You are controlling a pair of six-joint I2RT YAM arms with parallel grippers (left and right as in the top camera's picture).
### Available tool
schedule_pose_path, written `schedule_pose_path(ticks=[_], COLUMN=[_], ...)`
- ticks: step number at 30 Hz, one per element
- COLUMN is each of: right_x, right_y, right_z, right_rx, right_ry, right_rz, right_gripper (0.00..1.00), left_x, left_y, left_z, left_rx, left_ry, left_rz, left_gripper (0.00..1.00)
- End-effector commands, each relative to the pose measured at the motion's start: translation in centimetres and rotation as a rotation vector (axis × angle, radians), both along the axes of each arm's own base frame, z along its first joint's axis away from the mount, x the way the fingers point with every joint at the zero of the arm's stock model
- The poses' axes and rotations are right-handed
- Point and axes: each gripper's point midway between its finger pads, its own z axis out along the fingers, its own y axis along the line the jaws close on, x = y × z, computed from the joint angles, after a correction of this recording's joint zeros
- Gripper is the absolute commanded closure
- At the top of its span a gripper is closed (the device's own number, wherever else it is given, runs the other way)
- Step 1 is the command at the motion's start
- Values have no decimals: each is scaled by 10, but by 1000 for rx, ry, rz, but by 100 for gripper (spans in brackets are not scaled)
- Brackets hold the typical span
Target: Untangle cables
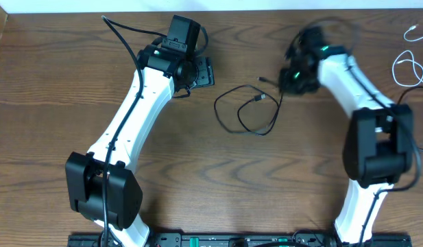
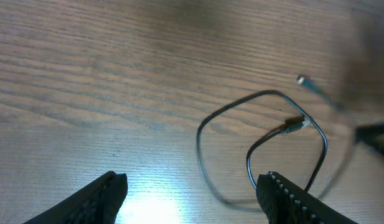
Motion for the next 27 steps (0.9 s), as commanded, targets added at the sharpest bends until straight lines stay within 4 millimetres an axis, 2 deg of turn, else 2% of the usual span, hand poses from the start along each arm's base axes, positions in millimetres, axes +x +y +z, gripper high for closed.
schedule_pose_path(ticks=[1,4,7,11,14,16,19,20,22,25,27], right_x=[30,42,45,43,36,31,25,24,21,17,14], right_y=[-12,-45,-79,-117,-129,-124,-103,-95,-79,-51,-30], right_z=[100,145,172,184,179,172,157,150,138,119,106], right_rx=[185,219,207,189,186,177,170,164,147,109,77], right_ry=[-199,-291,-349,-375,-345,-322,-287,-269,-241,-225,-242], right_rz=[-43,-113,-174,-249,-274,-243,-182,-167,-139,-62,34], right_gripper=[99,99,99,99,99,99,99,95,83,56,44], left_x=[3,3,4,6,6,7,8,8,9,12,14], left_y=[5,5,4,3,2,2,2,2,4,12,17], left_z=[2,2,3,4,4,4,5,5,5,5,5], left_rx=[17,17,15,9,6,6,5,5,10,37,47], left_ry=[-12,-12,-16,-25,-27,-28,-33,-36,-40,-49,-51], left_rz=[-5,-5,-5,-2,-4,-4,-4,-4,0,22,36], left_gripper=[28,28,28,28,28,28,28,28,28,28,28])
